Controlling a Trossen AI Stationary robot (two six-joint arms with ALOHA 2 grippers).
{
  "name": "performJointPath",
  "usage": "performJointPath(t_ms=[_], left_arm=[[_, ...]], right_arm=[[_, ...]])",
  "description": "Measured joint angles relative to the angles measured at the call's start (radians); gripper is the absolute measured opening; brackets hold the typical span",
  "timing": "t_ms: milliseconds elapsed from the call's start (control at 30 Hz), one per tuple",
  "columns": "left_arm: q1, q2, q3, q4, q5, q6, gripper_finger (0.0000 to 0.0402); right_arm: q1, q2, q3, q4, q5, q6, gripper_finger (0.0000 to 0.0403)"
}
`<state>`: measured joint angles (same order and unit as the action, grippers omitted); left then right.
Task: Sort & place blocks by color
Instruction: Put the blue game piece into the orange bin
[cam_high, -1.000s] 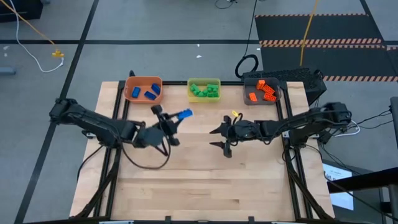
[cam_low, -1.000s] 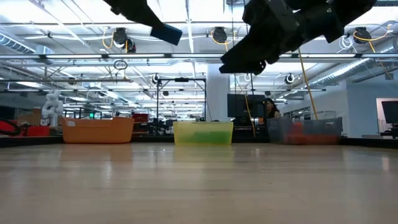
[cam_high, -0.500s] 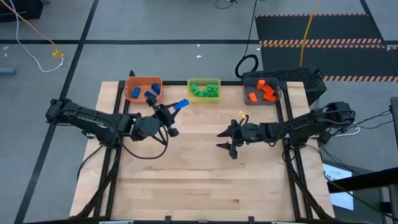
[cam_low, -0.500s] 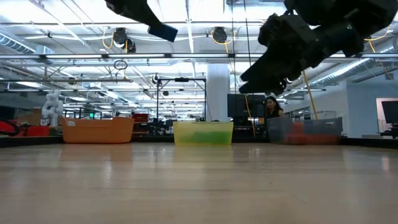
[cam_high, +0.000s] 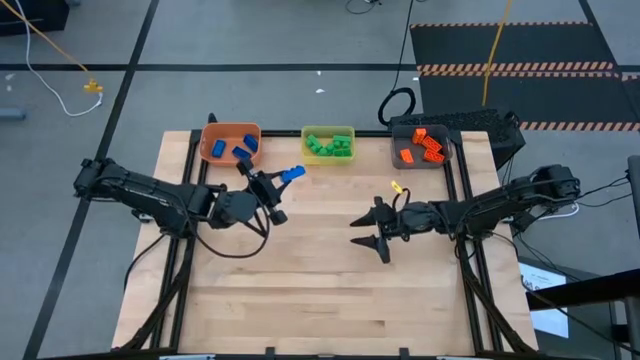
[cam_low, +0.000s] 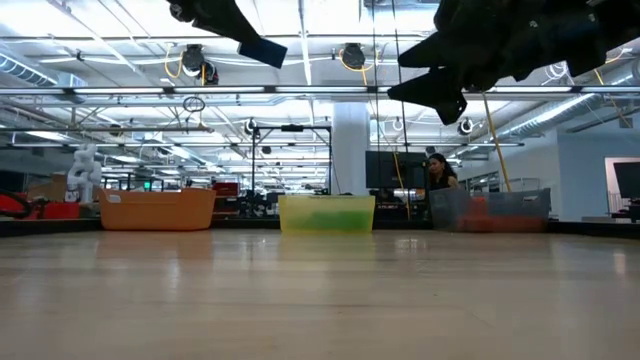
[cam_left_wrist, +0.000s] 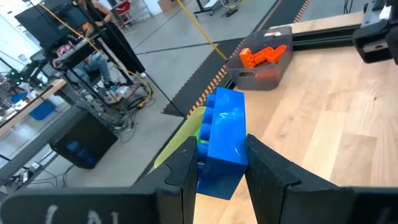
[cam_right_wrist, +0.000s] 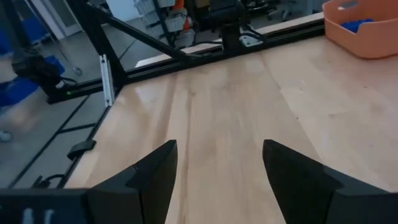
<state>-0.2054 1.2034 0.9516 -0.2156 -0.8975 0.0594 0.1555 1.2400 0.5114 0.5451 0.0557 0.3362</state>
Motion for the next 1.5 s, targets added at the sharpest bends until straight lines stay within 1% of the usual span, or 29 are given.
performJointPath(t_ms=[133,233,300,367,433,500,567,633,933,1033,1167,1267,1367,1433,1500], left_arm=[[0.000,0.000,0.000,-0.005,0.003,-0.019,0.0105],[0.000,0.000,0.000,-0.004,0.003,-0.023,0.0105],[-0.001,0.000,0.000,0.001,0.012,-0.072,0.0105],[-0.013,0.001,0.000,0.001,0.013,-0.111,0.0105],[-0.015,0.001,0.000,0.011,-0.014,-0.079,0.0105],[0.010,0.001,0.000,0.040,-0.025,-0.037,0.0105],[0.044,0.001,0.000,0.046,-0.010,-0.025,0.0105],[0.067,-0.001,0.000,0.042,0.025,-0.030,0.0105],[0.137,0.000,0.000,0.013,0.143,-0.047,0.0105],[0.146,0.000,0.000,-0.012,0.148,-0.060,0.0105],[0.177,-0.007,0.000,-0.081,0.153,-0.123,0.0105],[0.231,-0.016,0.029,-0.215,0.161,-0.213,0.0105],[0.310,-0.020,0.075,-0.414,0.175,-0.305,0.0105],[0.381,-0.018,0.095,-0.501,0.206,-0.351,0.0105],[0.459,-0.018,0.099,-0.565,0.250,-0.359,0.0105]], right_arm=[[-0.004,0.000,0.000,0.006,0.013,-0.032,0.0228],[-0.005,0.001,0.000,0.009,0.076,-0.052,0.0228],[-0.005,0.001,0.000,0.024,0.107,-0.068,0.0228],[-0.005,0.000,0.000,0.030,0.101,-0.070,0.0228],[-0.005,0.001,0.000,0.019,0.100,-0.078,0.0228],[-0.005,0.001,0.000,0.020,0.101,-0.069,0.0228],[-0.005,0.001,0.000,0.019,0.102,-0.065,0.0228],[-0.005,0.001,0.000,0.008,0.101,-0.067,0.0228],[0.003,0.001,0.000,-0.010,0.099,-0.009,0.0228],[0.009,0.001,0.000,-0.013,0.099,-0.005,0.0228],[0.010,0.001,0.000,-0.025,0.098,-0.007,0.0228],[0.010,0.001,0.001,-0.024,0.098,-0.008,0.0228],[0.009,0.001,0.001,-0.022,0.099,-0.012,0.0228],[0.008,0.001,0.001,-0.017,0.099,-0.025,0.0228],[0.008,0.001,0.001,-0.006,0.103,-0.039,0.0228]])
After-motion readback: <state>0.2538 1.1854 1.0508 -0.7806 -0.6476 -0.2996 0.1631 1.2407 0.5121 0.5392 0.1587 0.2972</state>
